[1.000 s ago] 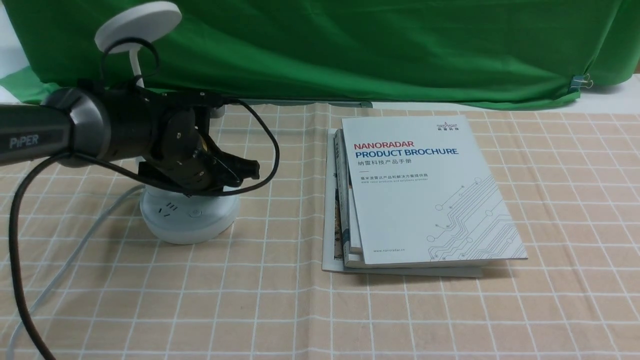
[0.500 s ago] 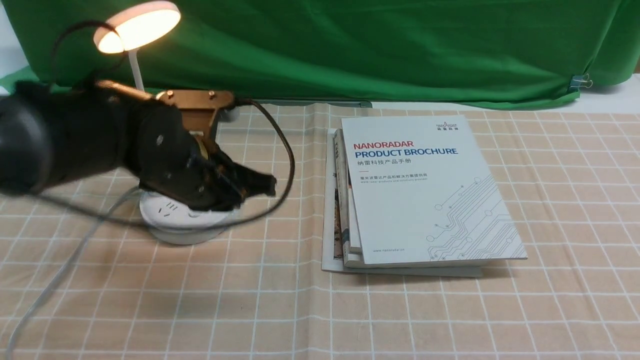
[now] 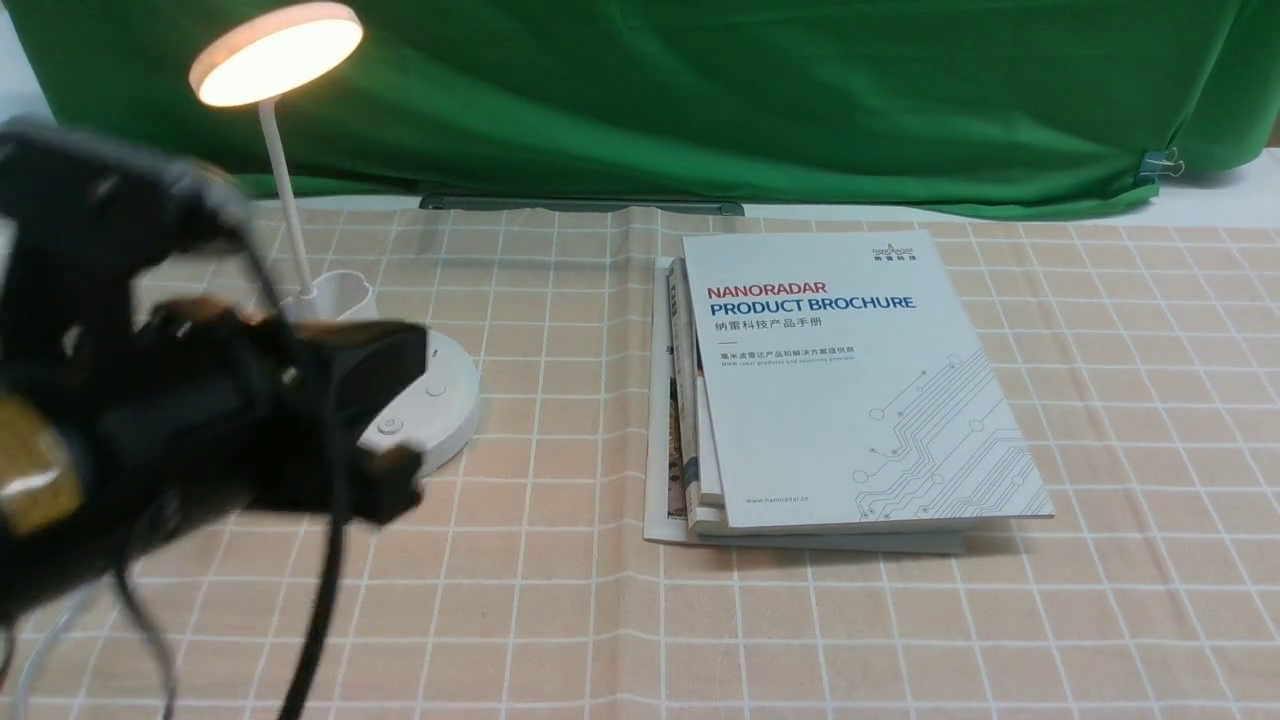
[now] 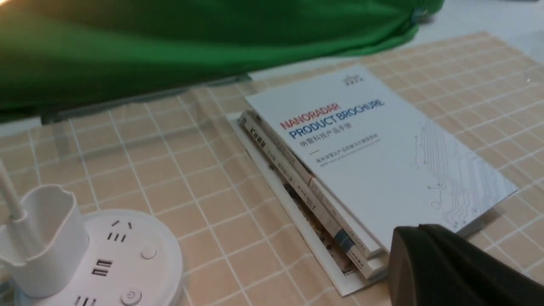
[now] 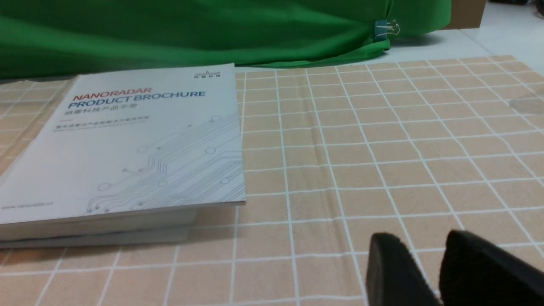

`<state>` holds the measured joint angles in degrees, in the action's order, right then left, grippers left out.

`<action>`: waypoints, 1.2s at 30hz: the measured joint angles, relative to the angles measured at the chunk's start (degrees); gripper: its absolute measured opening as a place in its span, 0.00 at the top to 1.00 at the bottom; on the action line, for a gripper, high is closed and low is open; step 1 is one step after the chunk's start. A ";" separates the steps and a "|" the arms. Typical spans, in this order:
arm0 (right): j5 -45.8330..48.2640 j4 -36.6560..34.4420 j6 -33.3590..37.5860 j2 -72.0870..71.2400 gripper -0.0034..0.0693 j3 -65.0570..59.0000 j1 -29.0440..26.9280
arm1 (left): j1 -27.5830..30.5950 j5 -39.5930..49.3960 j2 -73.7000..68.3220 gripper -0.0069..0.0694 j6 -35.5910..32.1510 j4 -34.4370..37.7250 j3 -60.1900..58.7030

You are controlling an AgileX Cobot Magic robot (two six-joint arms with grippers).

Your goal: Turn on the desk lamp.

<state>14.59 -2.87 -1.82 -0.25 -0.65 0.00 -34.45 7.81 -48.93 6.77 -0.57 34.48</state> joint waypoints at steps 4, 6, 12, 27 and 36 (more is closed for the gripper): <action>0.00 0.00 0.00 0.00 0.62 0.00 0.00 | 0.00 -1.06 3.80 0.91 -0.38 -2.75 -3.98; 0.00 0.00 0.00 0.00 0.62 0.00 0.00 | 0.33 -0.23 5.90 0.91 -0.38 -5.02 -4.94; 0.05 0.00 0.00 0.00 0.62 0.00 0.00 | 0.46 7.39 14.44 0.91 -0.52 -9.48 -5.61; 0.05 0.00 0.00 0.00 0.62 0.00 0.00 | 28.70 -13.38 47.14 0.91 5.78 -10.96 -33.83; 0.04 0.00 0.00 0.00 0.62 0.00 0.00 | 34.32 2.58 48.89 0.91 5.09 -2.74 -34.68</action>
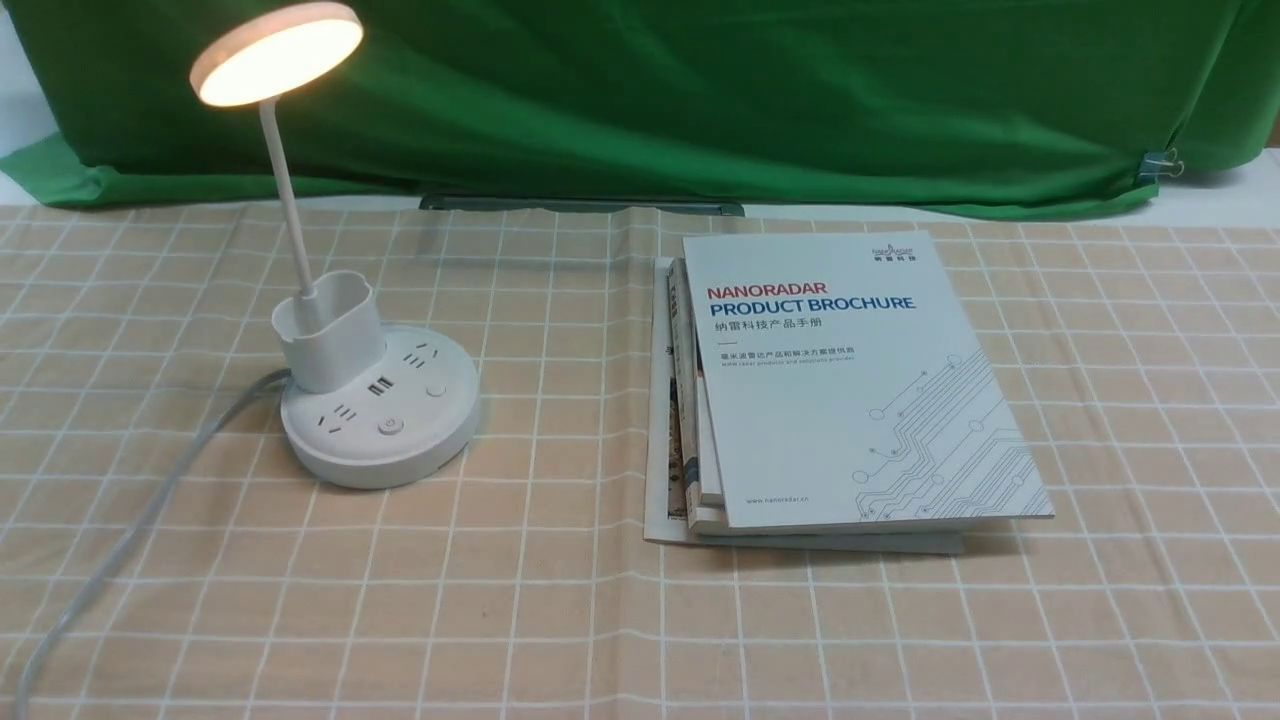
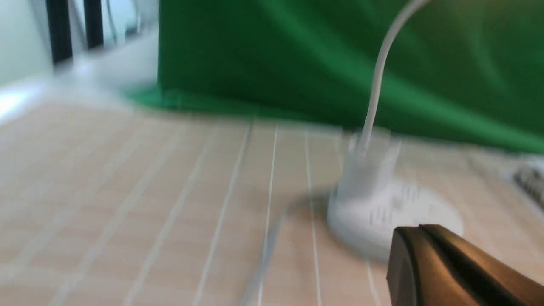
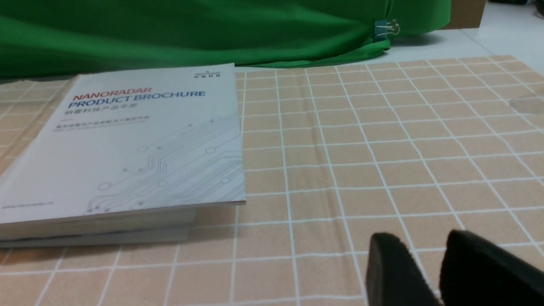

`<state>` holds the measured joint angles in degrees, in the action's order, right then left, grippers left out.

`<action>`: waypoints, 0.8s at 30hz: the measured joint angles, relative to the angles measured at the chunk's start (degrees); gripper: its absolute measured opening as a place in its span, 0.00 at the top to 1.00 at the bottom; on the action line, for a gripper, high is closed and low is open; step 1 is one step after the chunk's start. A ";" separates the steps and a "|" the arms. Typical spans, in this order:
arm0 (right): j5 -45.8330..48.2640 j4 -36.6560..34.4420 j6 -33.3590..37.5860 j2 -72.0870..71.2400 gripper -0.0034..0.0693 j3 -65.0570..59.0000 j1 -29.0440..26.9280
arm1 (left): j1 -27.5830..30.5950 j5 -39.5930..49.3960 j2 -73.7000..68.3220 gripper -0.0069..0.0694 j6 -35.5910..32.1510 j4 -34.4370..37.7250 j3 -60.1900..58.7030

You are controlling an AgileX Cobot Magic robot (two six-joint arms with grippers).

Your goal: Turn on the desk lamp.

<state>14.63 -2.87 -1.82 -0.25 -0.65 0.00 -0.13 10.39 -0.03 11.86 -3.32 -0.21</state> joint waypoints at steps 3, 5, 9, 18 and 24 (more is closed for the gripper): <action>0.00 0.00 0.00 0.00 0.62 0.00 0.00 | 0.00 2.00 0.00 0.91 -2.87 1.14 -0.06; 0.00 0.00 0.00 0.00 0.62 0.00 0.00 | 0.00 2.35 0.00 0.91 -4.00 1.67 -0.06; 0.00 0.00 0.00 0.00 0.62 0.00 0.00 | 0.00 2.45 0.03 0.91 -4.52 2.64 -0.06; -0.04 0.00 0.00 0.00 0.62 0.00 0.00 | 0.00 2.45 0.10 0.91 -5.34 3.31 -0.06; -0.04 0.00 0.00 0.00 0.62 0.00 0.00 | 0.00 2.45 0.16 0.91 -5.70 3.31 -0.06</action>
